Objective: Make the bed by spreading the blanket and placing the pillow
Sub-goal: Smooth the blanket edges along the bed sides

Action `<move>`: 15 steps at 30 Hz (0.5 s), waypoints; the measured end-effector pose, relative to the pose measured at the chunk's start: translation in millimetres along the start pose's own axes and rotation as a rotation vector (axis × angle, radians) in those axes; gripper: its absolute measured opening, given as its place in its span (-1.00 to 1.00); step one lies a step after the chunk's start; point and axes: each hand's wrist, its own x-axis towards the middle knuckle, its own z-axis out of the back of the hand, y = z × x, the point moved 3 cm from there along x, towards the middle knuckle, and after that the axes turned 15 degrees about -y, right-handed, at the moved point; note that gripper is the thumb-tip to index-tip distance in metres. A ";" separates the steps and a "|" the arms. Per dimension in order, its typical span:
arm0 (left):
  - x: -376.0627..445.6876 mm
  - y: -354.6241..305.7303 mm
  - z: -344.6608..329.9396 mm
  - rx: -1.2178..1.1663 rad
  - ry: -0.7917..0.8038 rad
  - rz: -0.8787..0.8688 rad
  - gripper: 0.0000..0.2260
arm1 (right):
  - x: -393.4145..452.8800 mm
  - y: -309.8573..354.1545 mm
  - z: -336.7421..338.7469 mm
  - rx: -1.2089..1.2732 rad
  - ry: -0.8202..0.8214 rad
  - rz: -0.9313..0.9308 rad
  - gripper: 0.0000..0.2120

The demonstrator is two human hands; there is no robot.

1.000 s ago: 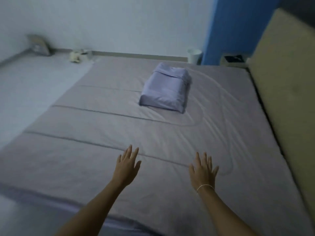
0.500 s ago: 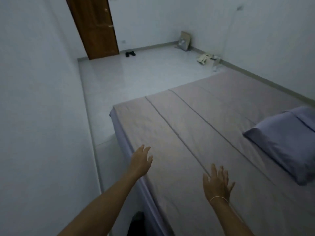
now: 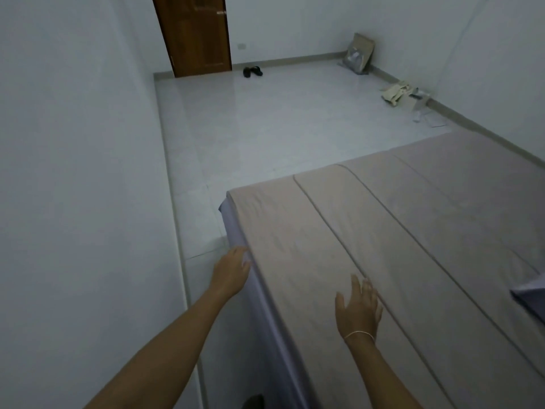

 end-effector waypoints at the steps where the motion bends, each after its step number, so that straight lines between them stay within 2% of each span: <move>1: 14.8 9.2 2.3 -0.015 -0.003 0.005 -0.62 | 8.6 13.4 -9.4 0.001 0.005 0.009 -0.43; 7: 94.2 50.5 18.4 -0.059 -0.002 0.008 -0.62 | 68.1 75.8 -49.1 0.060 -0.003 -0.023 -0.45; 15: 243.1 85.5 22.1 -0.018 0.046 -0.037 -0.63 | 157.4 141.1 -107.9 0.060 -0.040 -0.106 -0.45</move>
